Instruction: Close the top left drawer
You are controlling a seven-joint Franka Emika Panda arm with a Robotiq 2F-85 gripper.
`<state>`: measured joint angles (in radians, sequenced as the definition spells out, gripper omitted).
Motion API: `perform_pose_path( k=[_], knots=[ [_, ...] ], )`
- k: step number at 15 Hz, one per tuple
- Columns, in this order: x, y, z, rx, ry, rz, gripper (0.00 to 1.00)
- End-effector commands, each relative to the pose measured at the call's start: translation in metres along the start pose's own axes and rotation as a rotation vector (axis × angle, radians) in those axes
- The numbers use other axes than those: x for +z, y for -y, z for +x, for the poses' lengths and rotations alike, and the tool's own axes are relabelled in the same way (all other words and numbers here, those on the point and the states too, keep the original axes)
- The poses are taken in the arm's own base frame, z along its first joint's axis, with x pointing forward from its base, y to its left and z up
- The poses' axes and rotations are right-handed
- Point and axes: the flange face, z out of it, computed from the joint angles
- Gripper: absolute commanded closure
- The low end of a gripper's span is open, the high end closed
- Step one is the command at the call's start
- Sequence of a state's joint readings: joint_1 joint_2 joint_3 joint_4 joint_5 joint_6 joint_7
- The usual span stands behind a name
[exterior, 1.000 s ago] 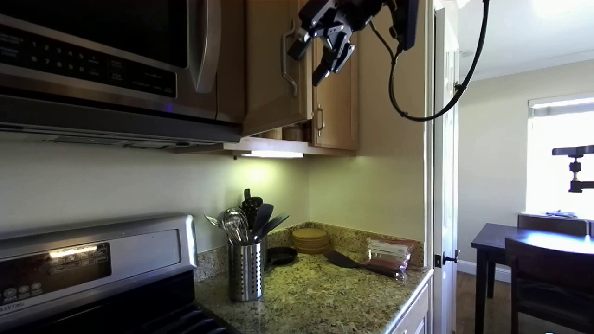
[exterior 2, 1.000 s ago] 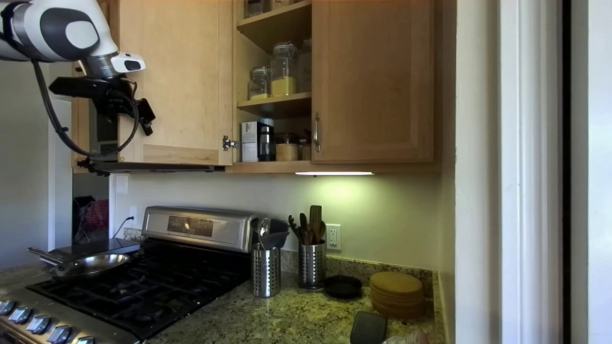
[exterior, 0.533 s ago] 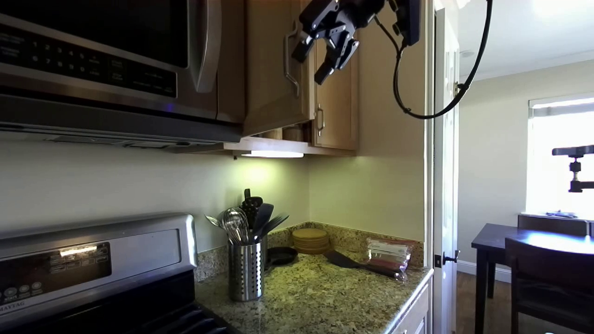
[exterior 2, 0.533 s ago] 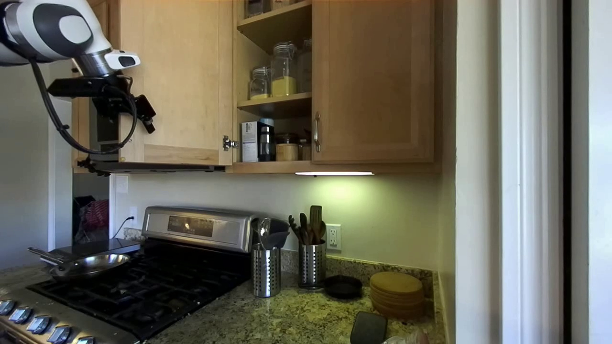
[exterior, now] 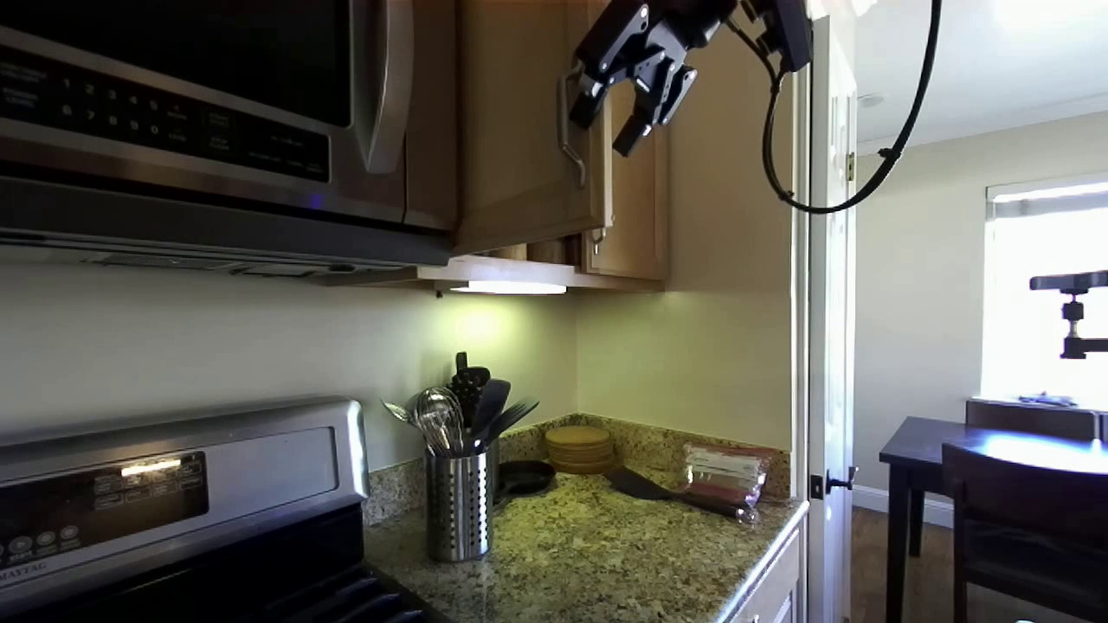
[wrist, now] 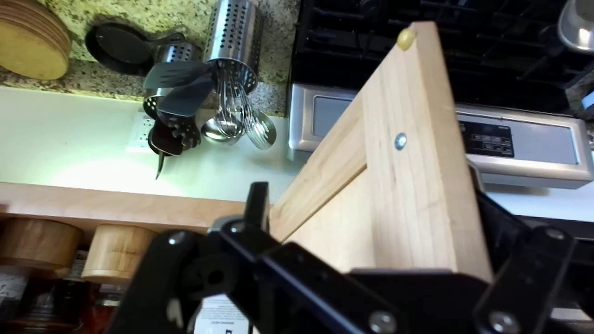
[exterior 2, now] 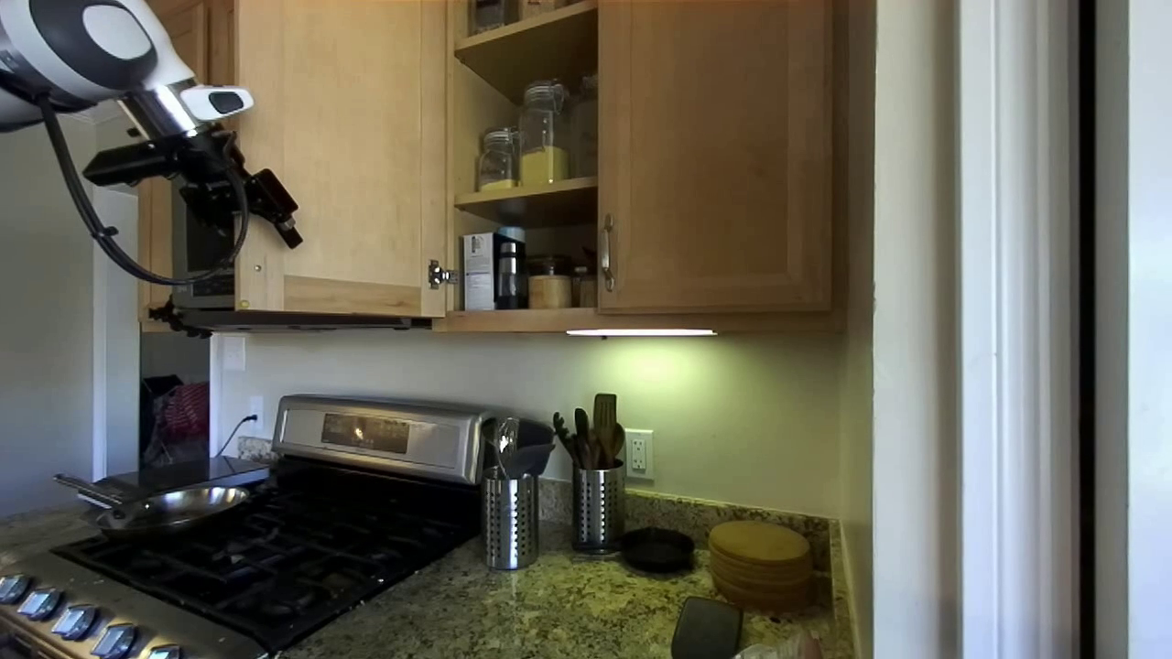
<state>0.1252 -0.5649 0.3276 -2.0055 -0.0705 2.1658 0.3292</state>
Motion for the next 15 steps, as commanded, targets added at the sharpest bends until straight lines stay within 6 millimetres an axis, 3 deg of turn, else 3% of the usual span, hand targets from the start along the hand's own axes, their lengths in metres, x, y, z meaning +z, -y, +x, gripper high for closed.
perform_pose_path(
  k=[1,7,12,15],
  knots=[
    [0.021,-0.056,-0.003,0.061,0.034,-0.117,0.00],
    [0.030,-0.090,-0.008,0.104,0.081,-0.200,0.00],
    [0.025,-0.100,-0.009,0.105,0.108,-0.218,0.00],
    [0.017,-0.107,-0.012,0.035,0.179,-0.132,0.00]
  ],
)
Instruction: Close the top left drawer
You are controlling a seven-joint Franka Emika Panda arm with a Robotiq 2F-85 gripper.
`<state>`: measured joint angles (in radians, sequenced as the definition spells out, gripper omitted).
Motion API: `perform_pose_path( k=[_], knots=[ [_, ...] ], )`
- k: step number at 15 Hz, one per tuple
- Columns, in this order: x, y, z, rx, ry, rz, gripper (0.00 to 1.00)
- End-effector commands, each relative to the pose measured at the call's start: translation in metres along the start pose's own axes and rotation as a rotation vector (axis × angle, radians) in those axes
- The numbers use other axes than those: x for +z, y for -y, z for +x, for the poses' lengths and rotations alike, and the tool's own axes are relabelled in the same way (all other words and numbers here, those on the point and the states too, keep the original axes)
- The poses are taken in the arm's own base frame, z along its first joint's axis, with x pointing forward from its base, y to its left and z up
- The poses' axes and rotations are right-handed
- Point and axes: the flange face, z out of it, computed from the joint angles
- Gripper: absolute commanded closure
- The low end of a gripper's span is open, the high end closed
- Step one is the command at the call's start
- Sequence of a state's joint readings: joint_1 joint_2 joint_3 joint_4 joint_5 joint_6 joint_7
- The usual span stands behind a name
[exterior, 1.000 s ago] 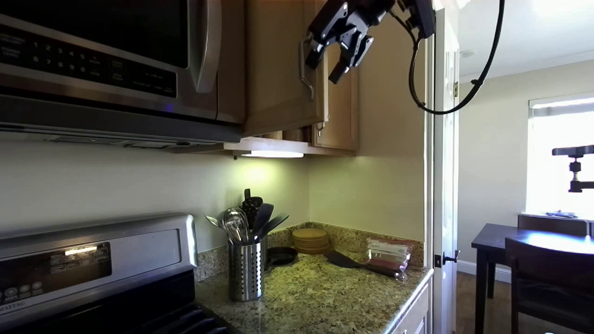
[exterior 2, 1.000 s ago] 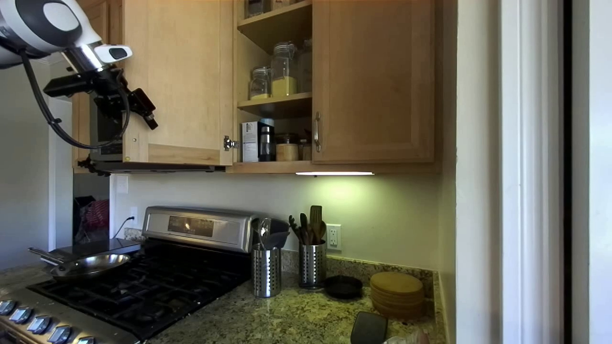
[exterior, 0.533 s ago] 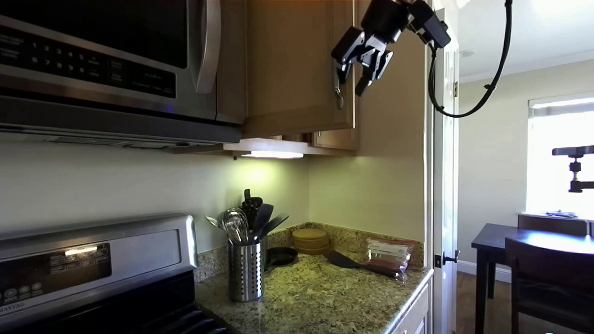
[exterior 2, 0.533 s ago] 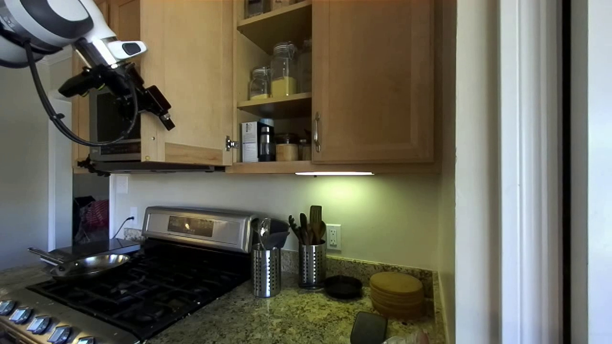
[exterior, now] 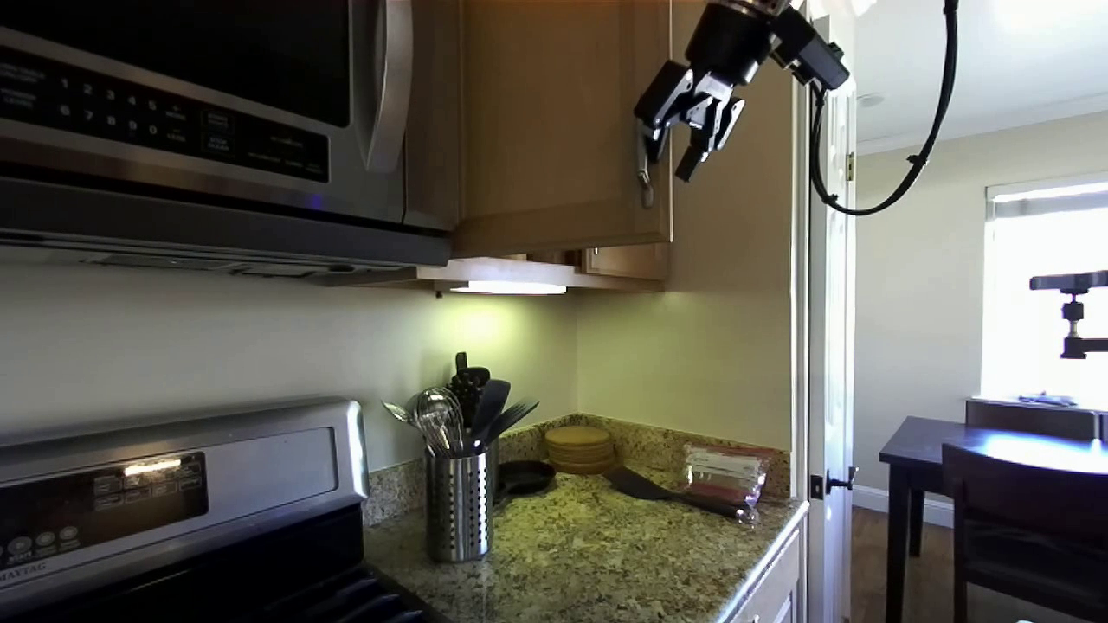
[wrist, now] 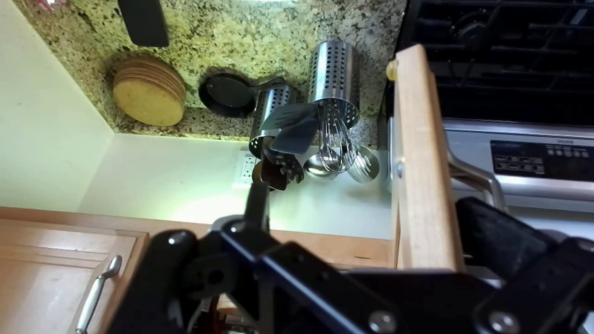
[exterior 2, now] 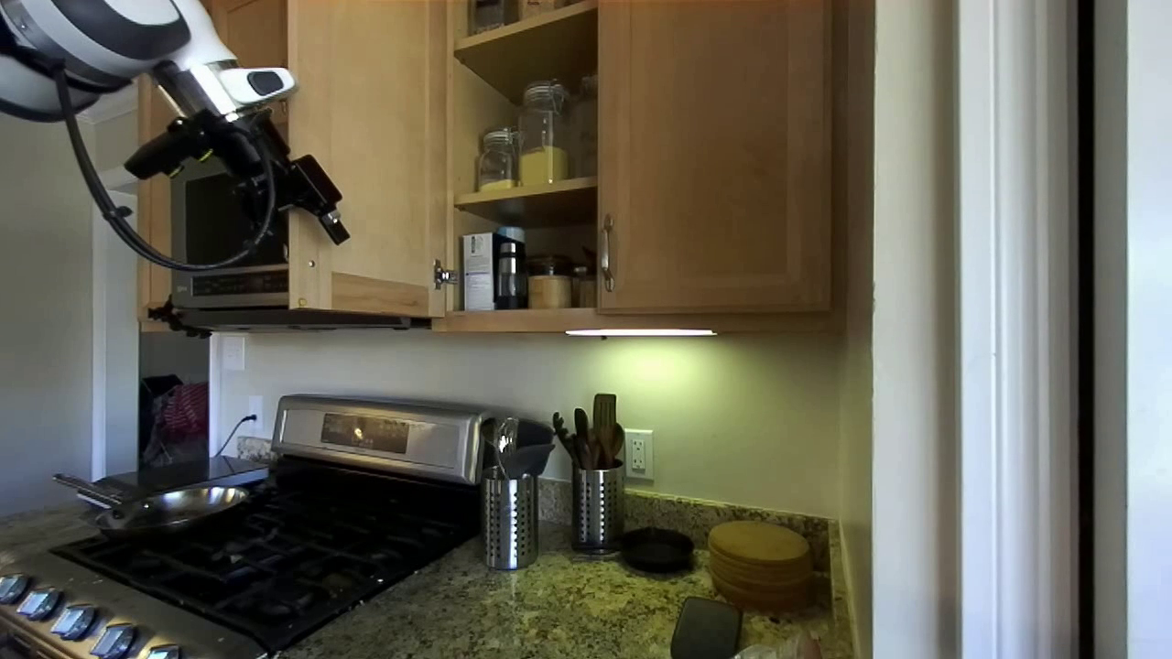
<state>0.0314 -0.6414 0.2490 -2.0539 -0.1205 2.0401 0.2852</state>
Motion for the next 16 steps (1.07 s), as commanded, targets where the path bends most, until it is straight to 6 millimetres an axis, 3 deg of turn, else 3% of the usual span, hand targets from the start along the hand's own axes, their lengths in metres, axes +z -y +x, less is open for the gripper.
perform_pose_path(
  k=[1,6,10,13,16],
  knots=[
    [0.021,-0.024,0.002,-0.081,0.104,0.048,0.00],
    [0.025,-0.065,-0.017,-0.185,0.267,0.063,0.00],
    [0.021,-0.077,-0.035,-0.253,0.382,0.035,0.00],
    [0.026,-0.063,-0.049,-0.320,0.444,0.081,0.00],
    [0.023,-0.028,-0.063,-0.426,0.474,0.214,0.00]
  ],
)
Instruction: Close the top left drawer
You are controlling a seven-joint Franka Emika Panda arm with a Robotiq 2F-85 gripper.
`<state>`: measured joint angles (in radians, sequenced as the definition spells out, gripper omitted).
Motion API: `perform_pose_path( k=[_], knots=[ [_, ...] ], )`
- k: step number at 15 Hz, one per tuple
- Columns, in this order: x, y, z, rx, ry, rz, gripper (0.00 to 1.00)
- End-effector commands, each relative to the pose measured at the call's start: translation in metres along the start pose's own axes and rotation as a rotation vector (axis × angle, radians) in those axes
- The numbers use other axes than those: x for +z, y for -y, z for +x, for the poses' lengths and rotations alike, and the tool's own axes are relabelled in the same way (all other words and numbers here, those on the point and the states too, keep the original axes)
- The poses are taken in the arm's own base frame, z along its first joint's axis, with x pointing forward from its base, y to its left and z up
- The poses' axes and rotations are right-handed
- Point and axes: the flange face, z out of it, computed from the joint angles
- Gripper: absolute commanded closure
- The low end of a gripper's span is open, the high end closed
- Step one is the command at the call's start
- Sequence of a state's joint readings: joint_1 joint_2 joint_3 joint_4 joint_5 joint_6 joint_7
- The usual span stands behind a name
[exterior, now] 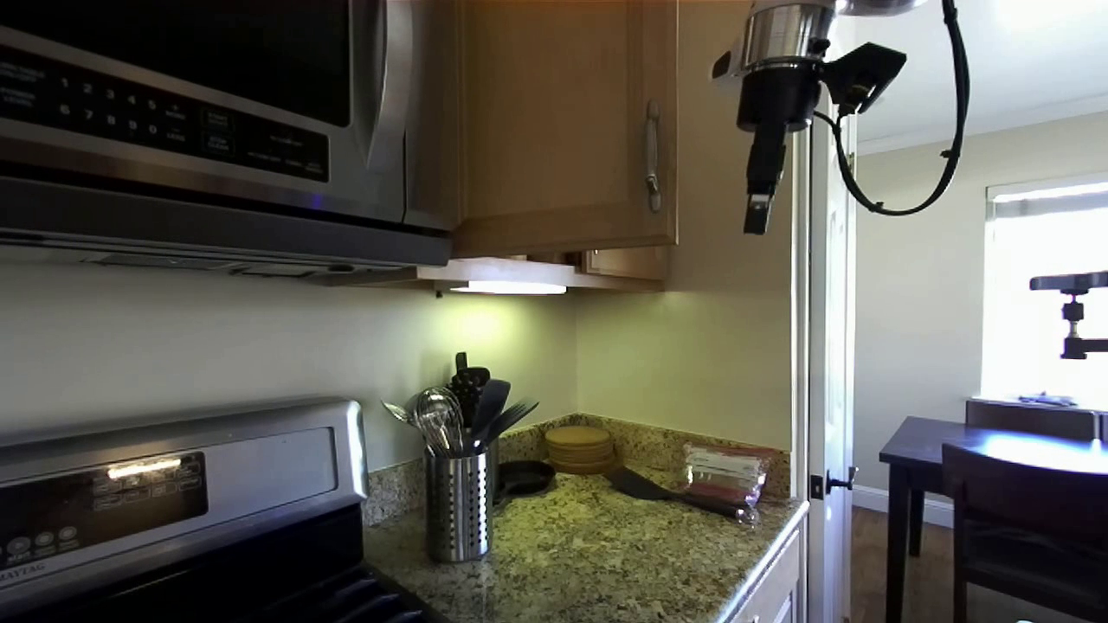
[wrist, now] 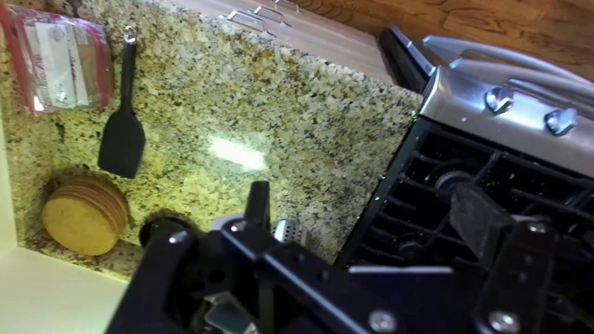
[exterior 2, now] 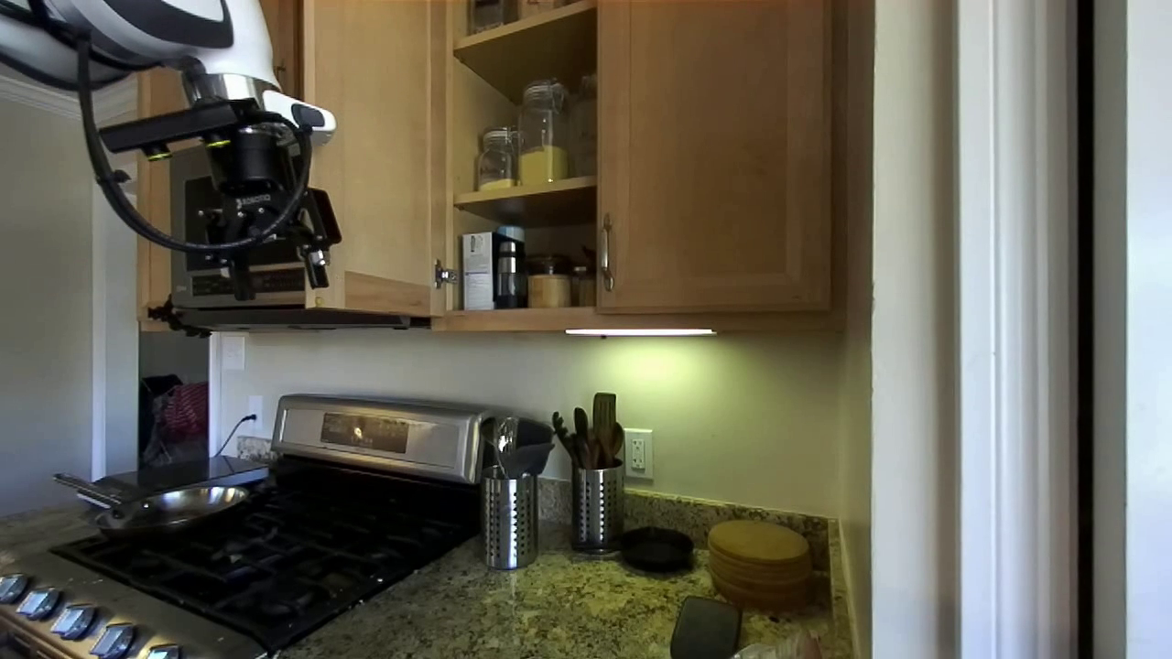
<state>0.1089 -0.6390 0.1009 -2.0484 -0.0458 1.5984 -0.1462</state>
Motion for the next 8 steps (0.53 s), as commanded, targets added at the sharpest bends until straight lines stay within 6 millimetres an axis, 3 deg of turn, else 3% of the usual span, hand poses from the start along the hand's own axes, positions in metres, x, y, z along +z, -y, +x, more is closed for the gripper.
perform_pose_path(
  k=[1,4,8],
  knots=[
    [0.004,0.042,-0.007,-0.150,0.023,0.119,0.25],
    [-0.004,0.072,0.001,-0.214,-0.030,0.163,0.41],
    [-0.025,0.086,0.018,-0.146,-0.195,0.111,0.66]
  ],
)
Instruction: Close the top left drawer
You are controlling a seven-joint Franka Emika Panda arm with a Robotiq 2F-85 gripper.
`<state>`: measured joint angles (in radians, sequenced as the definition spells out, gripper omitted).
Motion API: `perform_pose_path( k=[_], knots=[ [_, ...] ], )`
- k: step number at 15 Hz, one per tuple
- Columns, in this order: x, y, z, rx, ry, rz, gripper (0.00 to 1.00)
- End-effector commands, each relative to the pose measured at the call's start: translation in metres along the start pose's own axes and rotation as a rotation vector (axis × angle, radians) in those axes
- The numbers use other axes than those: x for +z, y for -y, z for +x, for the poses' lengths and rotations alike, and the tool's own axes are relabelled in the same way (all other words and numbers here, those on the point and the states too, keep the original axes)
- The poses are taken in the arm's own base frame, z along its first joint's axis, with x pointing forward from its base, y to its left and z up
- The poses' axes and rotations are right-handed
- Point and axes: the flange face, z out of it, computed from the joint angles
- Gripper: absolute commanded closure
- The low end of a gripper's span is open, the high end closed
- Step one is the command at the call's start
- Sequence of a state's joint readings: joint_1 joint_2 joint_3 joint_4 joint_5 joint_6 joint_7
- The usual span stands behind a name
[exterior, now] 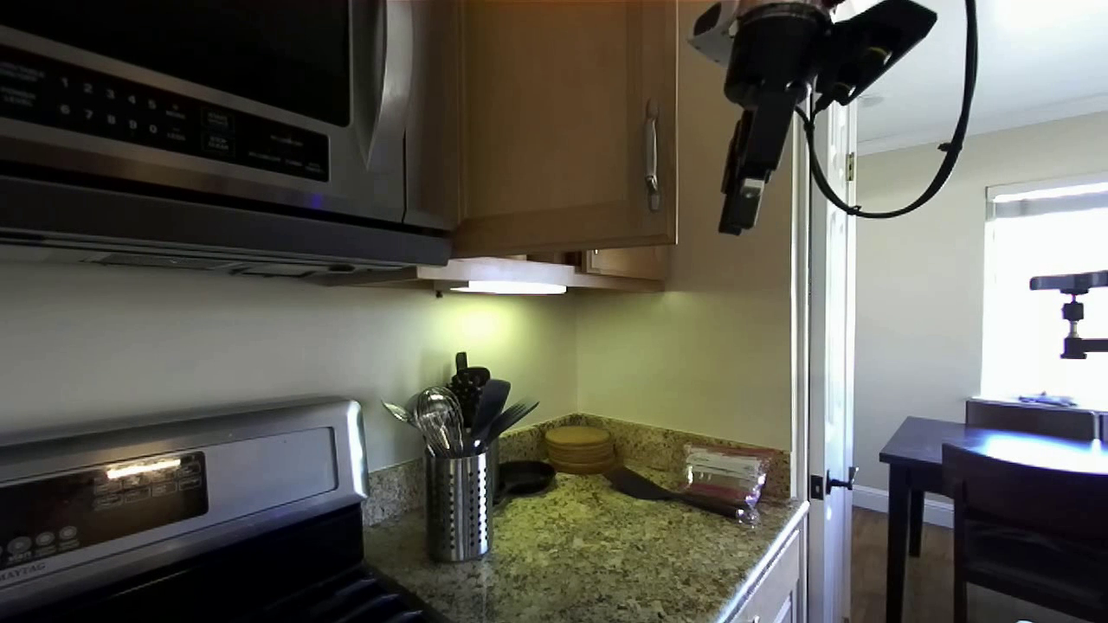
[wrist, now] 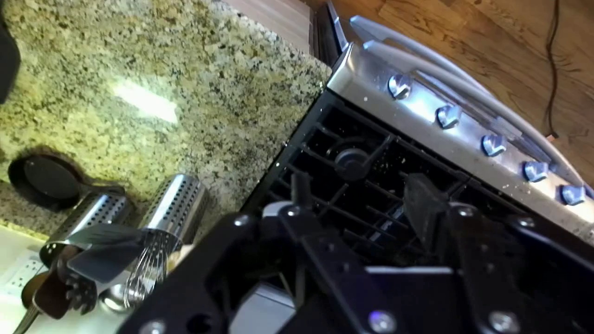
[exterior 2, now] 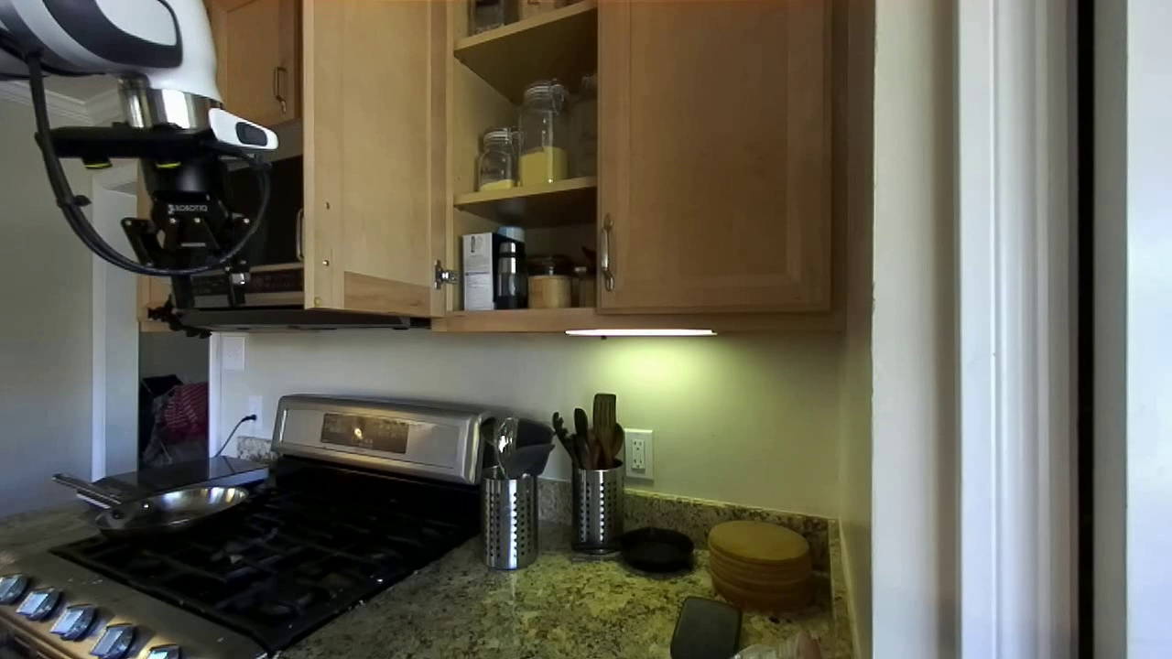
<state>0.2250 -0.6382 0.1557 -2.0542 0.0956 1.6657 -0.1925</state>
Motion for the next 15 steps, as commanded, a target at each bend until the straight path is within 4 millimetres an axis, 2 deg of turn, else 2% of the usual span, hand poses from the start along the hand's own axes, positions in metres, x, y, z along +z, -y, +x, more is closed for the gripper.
perform_pose_path(
  k=[1,4,6,8,10,15],
  knots=[
    [-0.022,0.006,0.015,0.074,-0.164,-0.042,0.74],
    [-0.032,0.004,0.027,0.136,-0.306,-0.070,0.93],
    [-0.039,0.003,0.032,0.167,-0.380,-0.097,0.98],
    [-0.045,0.002,0.035,0.200,-0.440,-0.107,1.00],
    [-0.047,-0.001,0.037,0.238,-0.478,-0.141,0.98],
    [-0.050,-0.009,0.036,0.302,-0.491,-0.249,0.98]
  ],
)
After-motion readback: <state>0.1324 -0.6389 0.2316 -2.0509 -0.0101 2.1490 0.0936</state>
